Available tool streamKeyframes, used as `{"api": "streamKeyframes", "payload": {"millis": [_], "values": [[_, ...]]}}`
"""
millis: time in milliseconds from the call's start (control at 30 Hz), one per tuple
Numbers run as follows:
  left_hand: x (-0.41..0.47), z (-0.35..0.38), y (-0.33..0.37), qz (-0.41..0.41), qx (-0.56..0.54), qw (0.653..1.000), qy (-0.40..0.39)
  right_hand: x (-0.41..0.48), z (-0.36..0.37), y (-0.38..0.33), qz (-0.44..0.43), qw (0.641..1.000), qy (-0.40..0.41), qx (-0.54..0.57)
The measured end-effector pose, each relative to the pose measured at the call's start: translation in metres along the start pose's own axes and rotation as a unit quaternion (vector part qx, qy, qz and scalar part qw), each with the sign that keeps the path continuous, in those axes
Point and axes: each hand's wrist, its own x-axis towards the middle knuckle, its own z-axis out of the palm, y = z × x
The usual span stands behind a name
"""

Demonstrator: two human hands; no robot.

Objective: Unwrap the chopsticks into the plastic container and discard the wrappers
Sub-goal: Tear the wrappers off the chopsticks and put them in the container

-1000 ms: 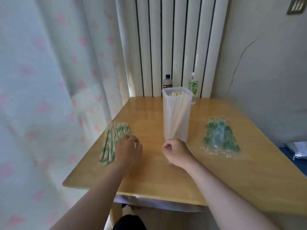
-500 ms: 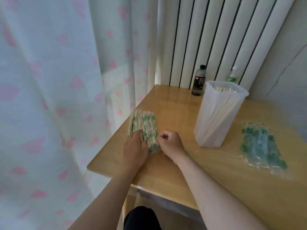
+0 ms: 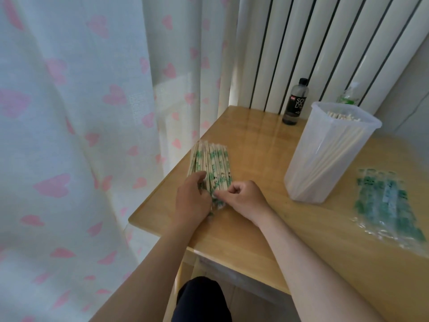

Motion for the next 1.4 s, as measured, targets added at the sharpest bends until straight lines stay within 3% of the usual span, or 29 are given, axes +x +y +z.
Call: {"api": "streamKeyframes", "payload": {"millis": [133, 467, 733, 1067, 1200, 1300, 1400], "values": [[0.001, 0.001, -0.001, 0.009, -0.002, 1.0, -0.005, -0.001, -0.002, -0.001, 0.014, 0.999, -0.029, -0.022], [0.002, 0.002, 0.0, 0.017, 0.011, 1.0, -0.002, -0.01, -0.022, -0.002, 0.079, 0.979, -0.021, 0.184], [0.001, 0.003, 0.002, 0.016, 0.014, 1.0, -0.002, -0.014, -0.036, 0.009, 0.105, 0.893, 0.015, 0.438], [-0.001, 0.004, 0.0, 0.008, 0.0, 1.0, 0.003, -0.026, -0.05, 0.004, 0.142, 0.882, 0.012, 0.449], [-0.01, 0.004, 0.003, 0.102, 0.143, 0.983, 0.052, -0.042, -0.077, 0.003, 0.159, 0.886, -0.025, 0.434], [-0.016, 0.013, 0.008, 0.249, 0.248, 0.934, 0.065, -0.057, -0.101, 0.003, 0.174, 0.874, -0.062, 0.449], [-0.013, 0.026, 0.026, 0.364, 0.264, 0.89, 0.072, -0.071, -0.122, 0.005, 0.161, 0.848, -0.081, 0.498]]}}
